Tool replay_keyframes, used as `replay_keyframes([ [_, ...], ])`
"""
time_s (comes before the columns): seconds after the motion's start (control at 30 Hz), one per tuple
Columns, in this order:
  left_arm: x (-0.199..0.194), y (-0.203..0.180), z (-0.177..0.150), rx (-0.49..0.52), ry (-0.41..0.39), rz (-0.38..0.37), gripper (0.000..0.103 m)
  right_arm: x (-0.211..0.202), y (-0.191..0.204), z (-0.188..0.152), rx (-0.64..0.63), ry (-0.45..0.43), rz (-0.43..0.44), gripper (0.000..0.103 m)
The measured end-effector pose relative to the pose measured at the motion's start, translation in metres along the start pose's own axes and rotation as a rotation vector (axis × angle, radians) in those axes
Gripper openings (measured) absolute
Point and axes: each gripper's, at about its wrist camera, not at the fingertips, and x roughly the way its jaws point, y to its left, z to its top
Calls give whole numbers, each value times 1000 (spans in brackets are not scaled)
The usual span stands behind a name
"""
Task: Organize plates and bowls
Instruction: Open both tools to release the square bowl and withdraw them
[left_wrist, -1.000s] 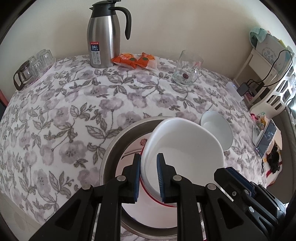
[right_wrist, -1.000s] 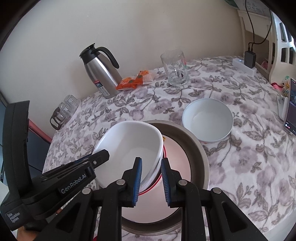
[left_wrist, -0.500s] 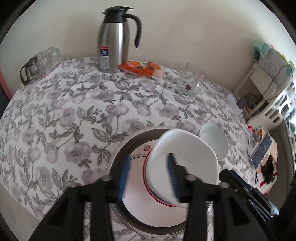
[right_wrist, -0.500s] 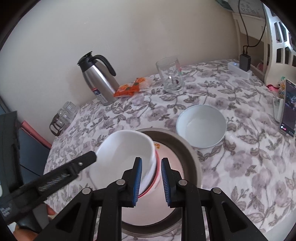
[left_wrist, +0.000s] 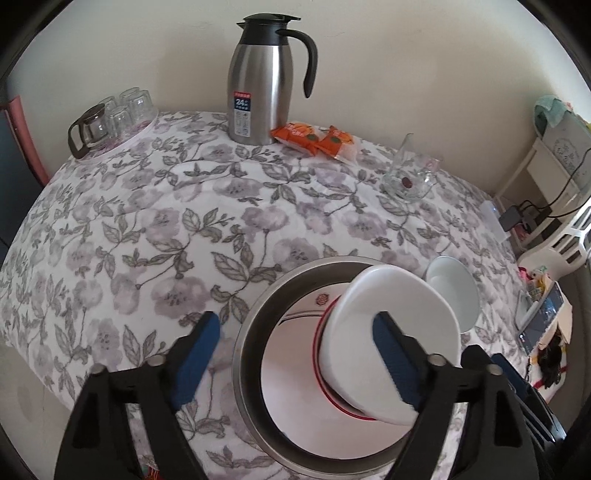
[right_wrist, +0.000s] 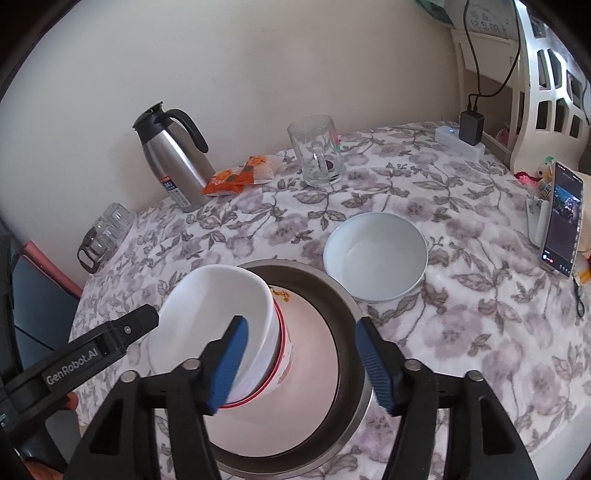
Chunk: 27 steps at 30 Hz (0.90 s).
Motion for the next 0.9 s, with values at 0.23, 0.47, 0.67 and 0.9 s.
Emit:
replay_keyframes([
  [0.23,1,3,0,-18,-25,38,90,2,0,1,-14,1,-1,79],
  [0.47,3,7,0,-37,-26,65,92,3,-2,1,-12,2,3,89],
  [0.67,3,9,0,-47,-28,72,96,4,-3,2,-14,4,0,91],
  [0.9,5,10,0,-46,-27,84,96,3,-5,3,-9,-10,0,102],
])
